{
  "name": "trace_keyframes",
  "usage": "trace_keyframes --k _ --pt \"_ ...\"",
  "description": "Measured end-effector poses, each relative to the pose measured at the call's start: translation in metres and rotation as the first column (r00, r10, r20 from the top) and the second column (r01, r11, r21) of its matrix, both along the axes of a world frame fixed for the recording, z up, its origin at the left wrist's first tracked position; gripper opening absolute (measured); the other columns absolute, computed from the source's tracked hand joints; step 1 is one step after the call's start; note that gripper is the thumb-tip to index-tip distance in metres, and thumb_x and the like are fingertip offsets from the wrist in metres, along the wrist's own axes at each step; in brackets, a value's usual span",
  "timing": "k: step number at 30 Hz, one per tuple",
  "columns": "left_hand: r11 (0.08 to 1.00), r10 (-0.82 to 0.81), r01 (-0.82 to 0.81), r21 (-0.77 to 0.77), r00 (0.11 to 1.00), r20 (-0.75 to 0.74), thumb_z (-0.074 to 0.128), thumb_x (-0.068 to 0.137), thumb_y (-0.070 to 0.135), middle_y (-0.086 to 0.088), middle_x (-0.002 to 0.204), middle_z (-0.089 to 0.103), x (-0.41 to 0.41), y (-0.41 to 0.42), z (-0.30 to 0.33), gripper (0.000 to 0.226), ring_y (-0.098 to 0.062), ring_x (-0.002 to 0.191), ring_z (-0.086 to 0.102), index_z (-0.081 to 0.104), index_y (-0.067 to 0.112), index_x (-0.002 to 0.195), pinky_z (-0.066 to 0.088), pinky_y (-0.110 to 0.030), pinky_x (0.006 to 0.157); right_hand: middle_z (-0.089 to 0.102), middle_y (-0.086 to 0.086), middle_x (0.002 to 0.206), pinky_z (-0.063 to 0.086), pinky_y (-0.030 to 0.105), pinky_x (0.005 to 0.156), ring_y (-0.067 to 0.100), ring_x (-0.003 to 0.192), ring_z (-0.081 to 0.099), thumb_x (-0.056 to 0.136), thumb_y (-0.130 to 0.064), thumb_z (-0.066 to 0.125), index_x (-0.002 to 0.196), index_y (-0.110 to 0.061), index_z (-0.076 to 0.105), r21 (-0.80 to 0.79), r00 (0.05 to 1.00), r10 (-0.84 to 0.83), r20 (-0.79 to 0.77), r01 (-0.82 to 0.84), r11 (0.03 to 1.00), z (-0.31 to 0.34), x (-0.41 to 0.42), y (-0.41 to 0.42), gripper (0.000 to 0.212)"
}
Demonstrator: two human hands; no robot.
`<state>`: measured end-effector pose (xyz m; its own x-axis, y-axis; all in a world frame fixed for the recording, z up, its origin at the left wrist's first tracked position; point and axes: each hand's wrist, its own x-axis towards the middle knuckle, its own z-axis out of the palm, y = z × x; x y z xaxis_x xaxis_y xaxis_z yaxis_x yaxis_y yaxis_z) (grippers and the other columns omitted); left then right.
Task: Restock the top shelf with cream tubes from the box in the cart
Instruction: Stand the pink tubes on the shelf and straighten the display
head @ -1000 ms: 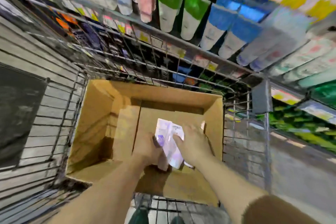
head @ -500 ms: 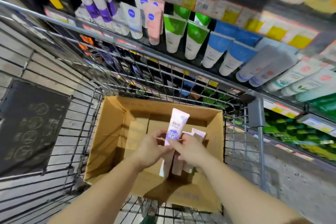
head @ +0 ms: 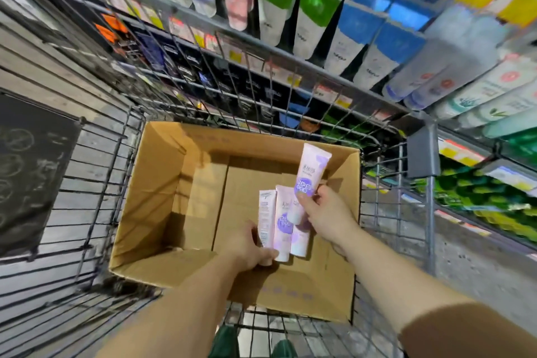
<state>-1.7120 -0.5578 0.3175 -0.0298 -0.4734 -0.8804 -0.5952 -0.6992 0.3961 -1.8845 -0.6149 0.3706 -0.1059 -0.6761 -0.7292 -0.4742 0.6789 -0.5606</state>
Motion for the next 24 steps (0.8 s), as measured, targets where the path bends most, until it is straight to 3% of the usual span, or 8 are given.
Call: trace_keyframes --k 3,8,12,15,17,19,24 --pt "0.999 0.034 -0.033 0.029 0.999 -0.043 0.082 0.074 0.029 0.000 0.104 0.066 0.014 -0.002 0.003 0.045 -0.016 0.094 0.063 0.052 0.020 0.107 0.052 -0.033 0.088 0.073 0.001 0.081 0.059 0.053 0.068 0.029 0.070 0.071 0.088 -0.049 0.058 0.089 -0.027 0.058 -0.008 0.999 0.028 -0.015 -0.028 1.000 0.006 0.002 0.001 0.022" --pt "0.963 0.237 -0.172 0.209 0.908 -0.345 0.067 0.087 0.007 -0.010 0.113 0.067 0.040 -0.012 0.040 0.038 -0.027 0.102 0.066 0.056 0.020 0.121 0.058 -0.043 0.086 0.069 -0.004 0.091 0.055 0.051 0.080 0.028 0.082 0.068 0.068 -0.075 0.045 0.090 -0.028 0.057 -0.023 0.989 0.136 -0.056 -0.137 0.990 0.029 0.008 -0.004 0.053" --pt "0.942 0.321 -0.227 0.246 0.818 -0.477 0.067 0.086 0.005 -0.013 0.117 0.067 0.059 -0.024 0.077 0.050 -0.031 0.106 0.066 0.050 0.024 0.129 0.056 -0.044 0.085 0.068 0.001 0.100 0.054 0.043 0.082 0.024 0.086 0.066 0.092 -0.053 0.052 0.105 -0.019 0.057 -0.019 0.974 0.208 -0.093 -0.211 0.977 0.063 0.016 -0.011 0.037" --pt "0.938 0.344 -0.257 0.231 0.746 -0.570 0.064 0.084 -0.001 -0.017 0.112 0.068 0.067 -0.038 0.115 0.050 -0.036 0.102 0.065 0.051 0.016 0.129 0.054 -0.048 0.087 0.066 0.001 0.104 0.049 0.034 0.074 0.020 0.088 0.062 0.094 -0.049 0.053 0.104 -0.020 0.056 -0.047 0.958 0.260 -0.122 -0.267 0.963 0.092 0.017 -0.016 0.031" --pt "0.932 0.359 -0.296 0.207 0.699 -0.619 0.064 0.084 0.000 -0.015 0.099 0.067 0.066 -0.048 0.143 0.045 -0.030 0.087 0.063 0.052 0.012 0.126 0.054 -0.049 0.084 0.066 0.001 0.105 0.050 0.035 0.079 0.022 0.093 0.062 0.094 -0.048 0.054 0.104 -0.019 0.056 -0.076 0.957 0.256 -0.137 -0.268 0.961 0.112 0.016 -0.019 0.031" --pt "0.931 0.351 -0.327 0.163 0.676 -0.648 0.071 0.079 0.007 -0.014 0.101 0.065 0.061 -0.058 0.173 0.046 -0.028 0.089 0.062 0.053 0.012 0.121 0.055 -0.047 0.077 0.066 0.002 0.108 0.051 0.035 0.081 0.023 0.095 0.062 0.094 -0.046 0.055 0.104 -0.017 0.056 -0.114 0.962 0.238 -0.131 -0.253 0.961 0.136 0.015 -0.021 0.031" --pt "0.954 0.212 -0.299 -0.031 0.745 -0.632 0.066 0.087 0.009 -0.011 0.104 0.064 0.039 -0.081 0.245 0.031 -0.027 0.097 0.063 0.055 0.014 0.115 0.056 -0.040 0.072 0.064 0.006 0.112 0.058 0.047 0.081 0.025 0.094 0.065 0.094 -0.041 0.057 0.105 -0.017 0.053 -0.189 0.994 0.103 0.035 -0.095 0.977 0.202 0.002 -0.023 0.026"
